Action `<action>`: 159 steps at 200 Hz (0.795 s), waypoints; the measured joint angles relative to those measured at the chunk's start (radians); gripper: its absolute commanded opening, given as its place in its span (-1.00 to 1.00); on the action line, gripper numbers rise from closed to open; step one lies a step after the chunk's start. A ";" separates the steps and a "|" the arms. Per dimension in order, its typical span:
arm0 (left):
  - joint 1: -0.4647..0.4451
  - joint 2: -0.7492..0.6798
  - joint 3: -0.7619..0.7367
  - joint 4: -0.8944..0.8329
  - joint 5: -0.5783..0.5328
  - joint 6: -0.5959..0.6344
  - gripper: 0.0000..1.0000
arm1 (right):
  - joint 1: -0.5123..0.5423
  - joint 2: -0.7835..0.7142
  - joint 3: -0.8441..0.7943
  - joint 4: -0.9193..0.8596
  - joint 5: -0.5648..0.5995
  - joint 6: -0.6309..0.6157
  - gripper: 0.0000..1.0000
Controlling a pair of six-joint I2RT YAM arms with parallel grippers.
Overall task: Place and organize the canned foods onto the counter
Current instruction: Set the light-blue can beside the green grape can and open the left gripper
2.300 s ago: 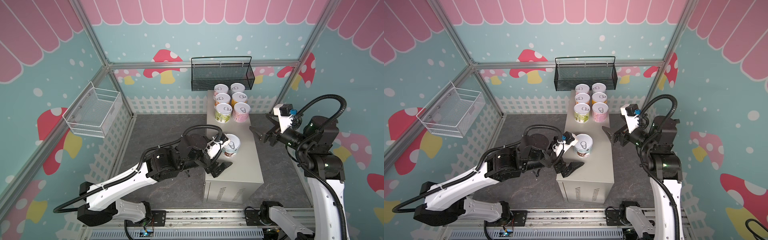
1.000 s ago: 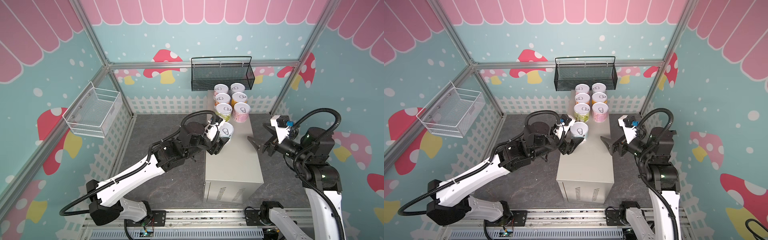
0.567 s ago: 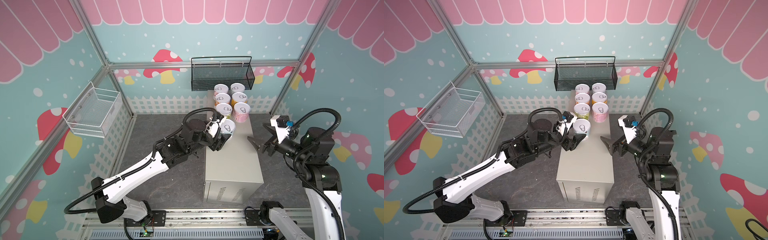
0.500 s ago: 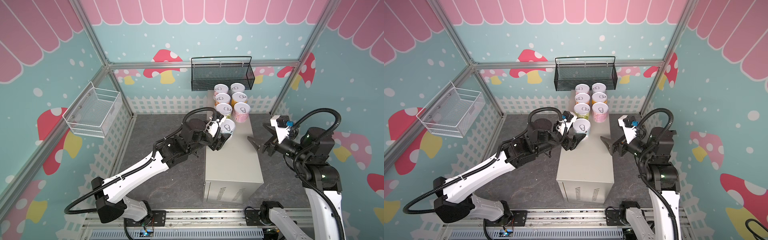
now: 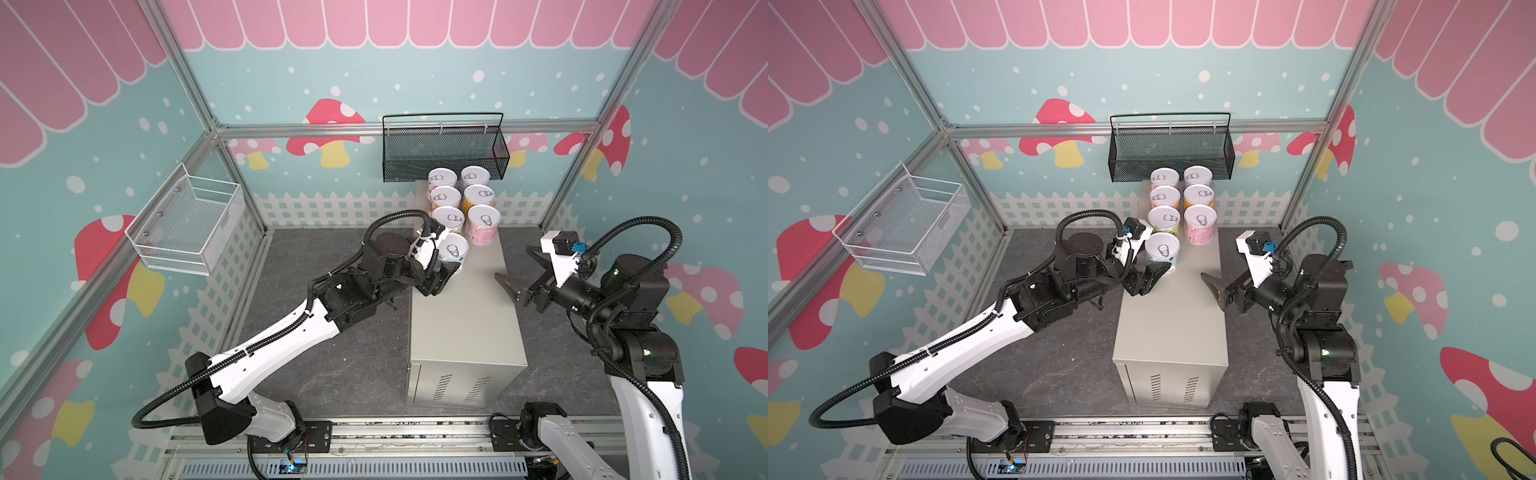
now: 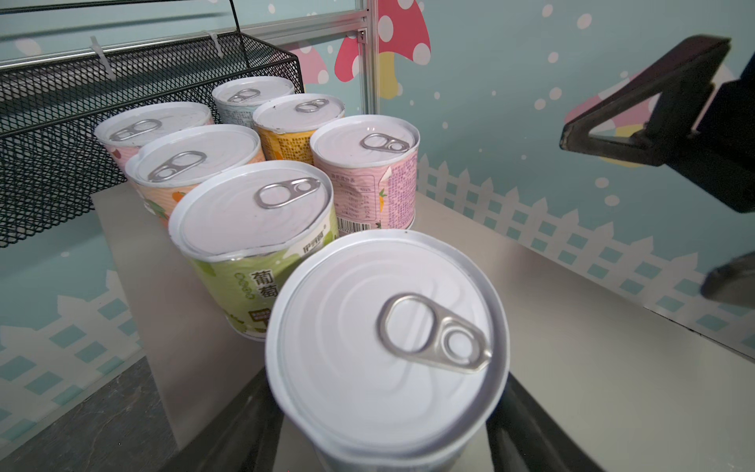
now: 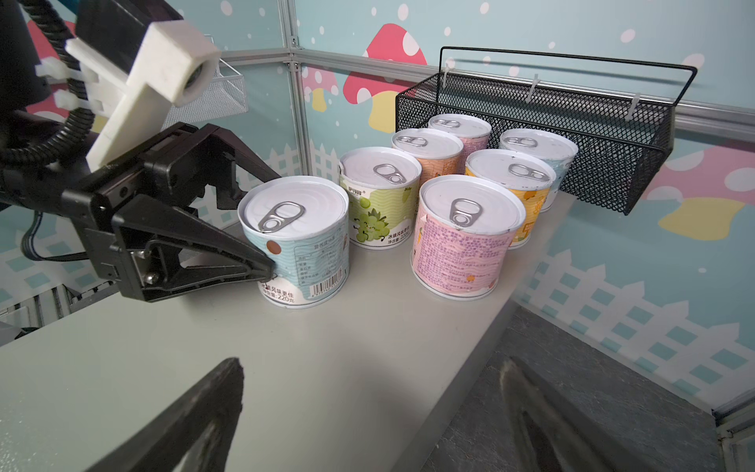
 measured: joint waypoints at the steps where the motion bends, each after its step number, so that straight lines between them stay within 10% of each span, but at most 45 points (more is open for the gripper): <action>1: 0.000 0.000 0.000 0.000 0.001 0.000 0.49 | 0.000 0.000 0.000 0.000 0.000 0.000 0.99; 159: 0.032 0.023 0.000 0.023 0.040 -0.001 0.49 | 0.006 -0.002 0.000 0.000 0.004 -0.004 0.99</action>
